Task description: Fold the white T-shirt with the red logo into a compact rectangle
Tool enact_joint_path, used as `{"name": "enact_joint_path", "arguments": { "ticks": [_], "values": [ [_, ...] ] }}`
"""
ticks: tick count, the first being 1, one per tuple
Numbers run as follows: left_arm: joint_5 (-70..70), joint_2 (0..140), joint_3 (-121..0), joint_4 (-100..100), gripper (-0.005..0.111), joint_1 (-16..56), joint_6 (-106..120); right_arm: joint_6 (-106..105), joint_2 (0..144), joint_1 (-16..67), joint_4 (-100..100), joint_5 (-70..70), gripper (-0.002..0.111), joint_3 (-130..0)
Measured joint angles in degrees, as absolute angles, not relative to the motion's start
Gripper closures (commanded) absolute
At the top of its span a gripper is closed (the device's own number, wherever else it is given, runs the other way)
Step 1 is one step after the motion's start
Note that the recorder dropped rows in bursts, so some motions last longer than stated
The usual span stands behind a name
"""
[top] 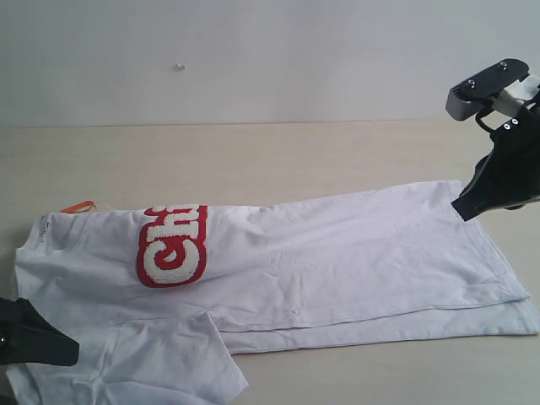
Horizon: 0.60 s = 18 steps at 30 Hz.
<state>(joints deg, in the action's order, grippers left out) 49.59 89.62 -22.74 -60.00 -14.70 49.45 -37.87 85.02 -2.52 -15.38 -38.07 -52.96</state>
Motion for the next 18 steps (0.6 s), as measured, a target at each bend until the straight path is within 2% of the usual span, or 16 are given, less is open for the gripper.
{"name": "enact_joint_path", "arguments": {
  "ticks": [18],
  "values": [
    [49.98, 92.16, -19.44, -61.68, 0.002, -14.70, 49.48, -37.99, 83.87, -2.52, -16.08, -38.07, 0.108, -52.96]
  ]
}}
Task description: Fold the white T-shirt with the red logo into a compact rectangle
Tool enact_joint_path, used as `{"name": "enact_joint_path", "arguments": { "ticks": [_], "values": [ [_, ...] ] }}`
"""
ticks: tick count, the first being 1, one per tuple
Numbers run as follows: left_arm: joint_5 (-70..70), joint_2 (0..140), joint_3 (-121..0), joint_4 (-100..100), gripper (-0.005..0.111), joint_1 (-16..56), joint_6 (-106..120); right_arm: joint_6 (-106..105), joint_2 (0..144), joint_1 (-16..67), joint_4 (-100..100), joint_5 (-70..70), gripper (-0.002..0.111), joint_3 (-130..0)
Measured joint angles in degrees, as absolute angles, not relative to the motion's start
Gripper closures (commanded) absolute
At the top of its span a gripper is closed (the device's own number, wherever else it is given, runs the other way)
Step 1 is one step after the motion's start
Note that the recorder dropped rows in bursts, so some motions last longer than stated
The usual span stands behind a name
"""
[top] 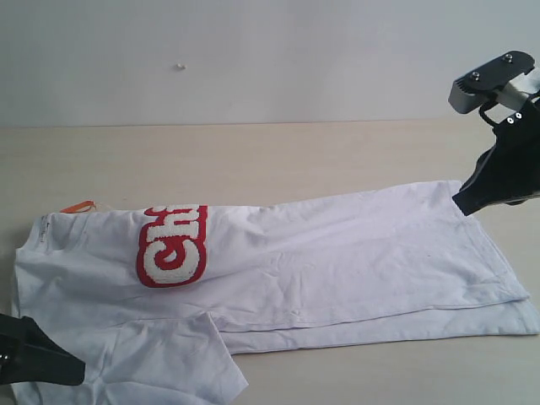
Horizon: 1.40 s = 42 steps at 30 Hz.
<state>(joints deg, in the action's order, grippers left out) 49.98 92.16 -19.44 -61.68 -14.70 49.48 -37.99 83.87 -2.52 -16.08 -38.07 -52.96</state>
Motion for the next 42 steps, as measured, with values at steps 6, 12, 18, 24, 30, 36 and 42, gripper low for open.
{"name": "enact_joint_path", "arguments": {
  "ticks": [6, 12, 18, 24, 30, 36, 42],
  "values": [
    [49.66, 92.16, -17.02, -69.52, 0.002, -14.70, 53.36, -38.11, 83.87, -2.52, -16.08, -38.13, 0.108, -52.96],
    [49.08, 92.16, -16.19, -73.46, 0.002, -14.70, 56.09, -38.11, 83.87, -2.52, -16.53, -38.13, 0.108, -52.96],
    [49.95, 92.16, -16.19, -69.30, 0.002, -14.70, 55.73, -38.11, 83.87, -2.52, -16.73, -38.13, 0.108, -52.96],
    [49.95, 92.16, -16.19, -69.95, 0.002, -14.70, 55.17, -38.11, 83.87, -2.52, -16.82, -38.13, 0.108, -52.96],
    [49.62, 92.16, -15.50, -72.18, 0.002, -14.70, 55.09, -38.11, 83.87, -2.52, -17.29, -38.13, 0.108, -52.96],
    [49.39, 92.16, -15.50, -72.68, 0.002, -14.70, 55.09, -38.11, 83.87, -2.52, -17.39, -38.13, 0.108, -52.96],
    [49.05, 92.16, -15.50, -73.68, 0.016, -14.70, 55.09, -38.11, 83.87, -2.52, -17.39, -38.13, 0.108, -52.96]
  ]
}}
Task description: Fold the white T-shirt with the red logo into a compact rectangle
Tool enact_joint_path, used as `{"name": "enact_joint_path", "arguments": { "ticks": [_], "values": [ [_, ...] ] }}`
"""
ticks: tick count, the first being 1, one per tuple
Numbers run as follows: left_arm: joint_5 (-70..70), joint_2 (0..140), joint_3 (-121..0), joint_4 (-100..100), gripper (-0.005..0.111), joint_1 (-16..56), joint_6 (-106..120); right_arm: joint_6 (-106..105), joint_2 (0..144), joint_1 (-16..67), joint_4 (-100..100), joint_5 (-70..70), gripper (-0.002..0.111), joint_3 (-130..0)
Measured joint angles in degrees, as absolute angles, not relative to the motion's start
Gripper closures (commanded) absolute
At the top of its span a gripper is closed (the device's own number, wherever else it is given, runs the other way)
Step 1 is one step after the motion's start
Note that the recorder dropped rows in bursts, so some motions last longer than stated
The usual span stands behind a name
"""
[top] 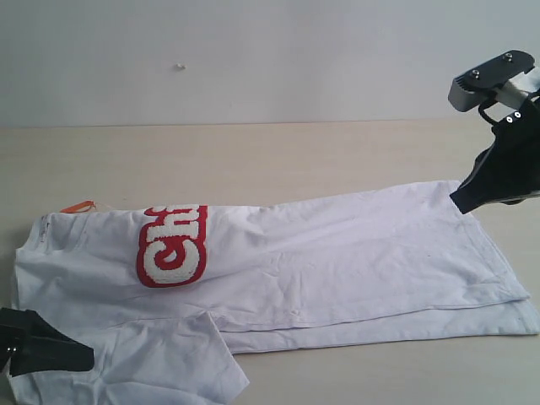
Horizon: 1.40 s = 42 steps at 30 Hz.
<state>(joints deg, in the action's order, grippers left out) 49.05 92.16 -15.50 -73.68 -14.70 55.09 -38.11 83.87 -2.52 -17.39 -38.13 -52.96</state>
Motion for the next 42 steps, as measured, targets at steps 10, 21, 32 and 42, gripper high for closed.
{"name": "enact_joint_path", "arguments": {
  "ticks": [10, 21, 32, 42],
  "values": [
    [41.06, 92.61, -14.92, -71.32, 0.093, -14.70, 55.90, -38.11, 83.87, -2.52, -17.39, -38.13, 0.108, -52.96],
    [40.61, 92.66, -14.92, -71.32, 0.107, -14.70, 57.66, -38.11, 83.87, -2.52, -17.39, -38.13, 0.108, -52.96],
    [51.00, 92.75, -15.42, -76.91, 0.107, -14.70, 63.72, -38.11, 83.87, -2.52, -17.39, -38.13, 0.108, -52.96],
    [57.43, 92.80, -17.76, -82.40, 0.107, -14.70, 63.53, -38.11, 83.87, -2.52, -17.60, -38.13, 0.108, -52.96]
  ]
}}
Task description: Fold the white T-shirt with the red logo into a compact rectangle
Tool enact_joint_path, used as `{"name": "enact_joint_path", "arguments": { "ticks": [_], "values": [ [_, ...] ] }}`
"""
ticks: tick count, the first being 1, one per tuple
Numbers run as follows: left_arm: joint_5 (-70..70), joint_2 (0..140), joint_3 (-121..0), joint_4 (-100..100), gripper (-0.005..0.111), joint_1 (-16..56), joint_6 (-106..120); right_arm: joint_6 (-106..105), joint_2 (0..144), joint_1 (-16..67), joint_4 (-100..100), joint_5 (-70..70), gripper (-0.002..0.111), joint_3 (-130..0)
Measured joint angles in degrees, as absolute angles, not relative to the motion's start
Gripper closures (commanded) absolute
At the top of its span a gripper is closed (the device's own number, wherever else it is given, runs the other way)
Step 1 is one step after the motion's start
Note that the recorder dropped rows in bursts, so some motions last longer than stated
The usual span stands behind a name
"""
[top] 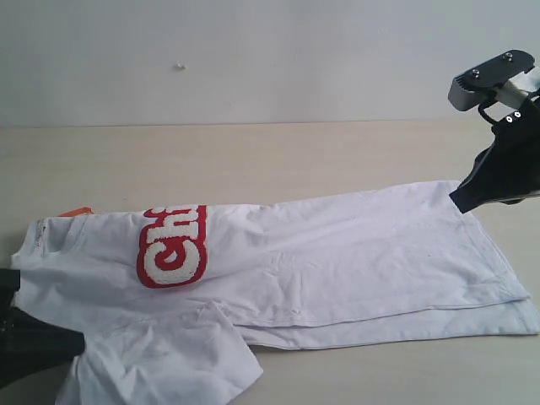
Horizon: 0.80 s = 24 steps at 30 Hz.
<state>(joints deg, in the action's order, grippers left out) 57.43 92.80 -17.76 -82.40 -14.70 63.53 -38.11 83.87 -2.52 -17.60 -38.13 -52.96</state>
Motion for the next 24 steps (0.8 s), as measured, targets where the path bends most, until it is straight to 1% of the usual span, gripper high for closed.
{"name": "enact_joint_path", "arguments": {
  "ticks": [6, 7, 8, 9, 10, 11, 12, 13, 16, 22, 24],
  "values": [
    [57.16, 93.01, -23.19, -94.13, 0.107, -14.70, 60.90, -38.11, 83.87, -2.52, -17.60, -38.13, 0.108, -52.96],
    [56.02, 93.01, -23.71, -94.73, 0.103, -14.70, 60.83, -38.11, 83.87, -2.52, -17.60, -38.13, 0.108, -52.96],
    [54.31, 93.48, -24.86, -95.31, 0.097, -14.70, 60.83, -38.11, 83.87, -2.52, -17.60, -38.13, 0.108, -52.96],
    [53.99, 94.18, -25.46, -95.53, 0.079, -14.70, 60.95, -38.11, 83.87, -2.52, -17.60, -38.13, 0.108, -52.96],
    [53.56, 96.06, -26.73, -95.97, 0.070, -14.70, 61.03, -38.11, 83.87, -2.52, -17.60, -38.13, 0.108, -52.96],
    [53.46, 96.95, -27.24, -96.40, 0.047, -14.70, 61.03, -38.11, 83.87, -2.52, -17.60, -38.13, 0.108, -52.96],
    [53.29, 99.36, -28.52, -97.68, 0.038, -14.70, 61.45, -38.11, 83.87, -2.52, -17.60, -38.13, 0.108, -52.96],
    [53.18, 101.00, -29.52, -98.36, 0.036, -14.70, 61.78, -38.11, 83.87, -2.52, -17.60, -38.13, 0.108, -52.96],
    [54.66, 105.30, -32.79, -99.10, 0.038, -14.70, 62.25, -38.11, 83.87, -2.52, -17.60, -38.13, 0.108, -52.96],
    [60.78, 106.80, -35.33, -92.74, 0.044, -15.66, 59.91, -38.11, 83.87, -2.52, -17.60, -38.13, 0.108, -52.96],
    [63.75, 106.58, -35.42, -88.64, 0.045, -17.81, 58.53, -38.11, 83.87, -2.52, -17.71, -38.13, 0.108, -52.96]
  ]
}}
